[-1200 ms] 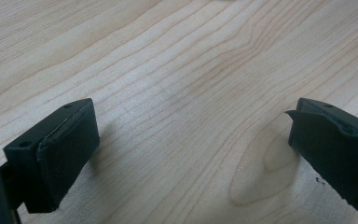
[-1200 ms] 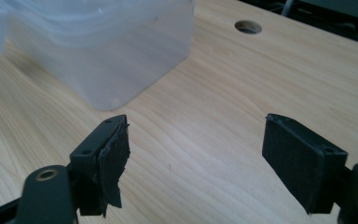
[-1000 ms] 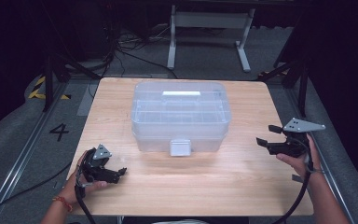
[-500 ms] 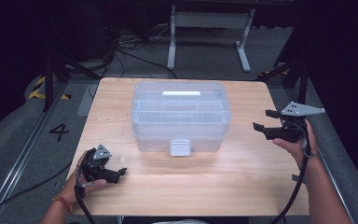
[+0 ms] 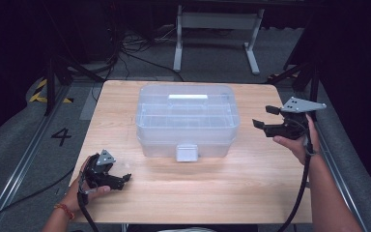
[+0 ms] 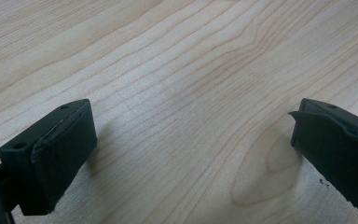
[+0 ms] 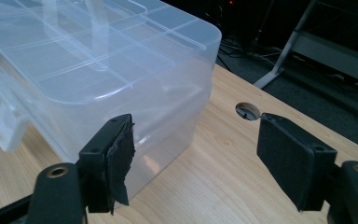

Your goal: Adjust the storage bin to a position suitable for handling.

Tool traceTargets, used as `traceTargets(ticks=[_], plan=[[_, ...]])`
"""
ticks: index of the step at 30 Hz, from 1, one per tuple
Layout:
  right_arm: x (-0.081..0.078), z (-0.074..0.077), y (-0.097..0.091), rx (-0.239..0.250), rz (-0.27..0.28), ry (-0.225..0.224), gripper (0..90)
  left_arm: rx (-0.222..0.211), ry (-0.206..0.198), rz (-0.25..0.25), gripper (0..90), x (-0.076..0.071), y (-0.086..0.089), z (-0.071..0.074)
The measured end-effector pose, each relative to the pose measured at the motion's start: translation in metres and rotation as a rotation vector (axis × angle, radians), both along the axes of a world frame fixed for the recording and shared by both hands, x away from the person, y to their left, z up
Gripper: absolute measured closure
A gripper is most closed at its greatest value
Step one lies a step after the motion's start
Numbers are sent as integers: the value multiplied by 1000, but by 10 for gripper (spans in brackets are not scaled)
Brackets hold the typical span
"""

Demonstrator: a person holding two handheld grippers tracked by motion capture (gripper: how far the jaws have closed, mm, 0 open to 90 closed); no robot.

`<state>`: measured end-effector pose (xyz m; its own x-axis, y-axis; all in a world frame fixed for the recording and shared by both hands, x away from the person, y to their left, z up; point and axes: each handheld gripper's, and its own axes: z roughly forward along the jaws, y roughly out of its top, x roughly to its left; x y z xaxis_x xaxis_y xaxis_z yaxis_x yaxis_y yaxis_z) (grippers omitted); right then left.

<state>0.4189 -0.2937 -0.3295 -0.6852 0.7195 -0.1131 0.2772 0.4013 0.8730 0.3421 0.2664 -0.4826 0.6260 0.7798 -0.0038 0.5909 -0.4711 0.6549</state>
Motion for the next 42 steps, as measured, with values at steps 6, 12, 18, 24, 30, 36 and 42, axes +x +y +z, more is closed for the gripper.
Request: traceTargets(ticks=[6,12,18,24,30,36,42], plan=[[8,4,13,-8,5,2,286,3,-4,-3,6,0,0,0],[13,7,25,-12,20,-6,290,1,-1,-2,6,0,0,0],[16,8,33,-16,31,0,291,1,-1,-2,6,0,0,0],[22,11,42,-13,23,1,301,5,-8,-6,7,1,0,0],[27,13,52,-21,21,3,307,3,-4,-5,7,0,0,0],[34,16,64,-36,28,6,309,5,-8,-6,7,1,0,0],[40,19,79,-42,42,5,326,1,-1,-6,7,0,0,0]])
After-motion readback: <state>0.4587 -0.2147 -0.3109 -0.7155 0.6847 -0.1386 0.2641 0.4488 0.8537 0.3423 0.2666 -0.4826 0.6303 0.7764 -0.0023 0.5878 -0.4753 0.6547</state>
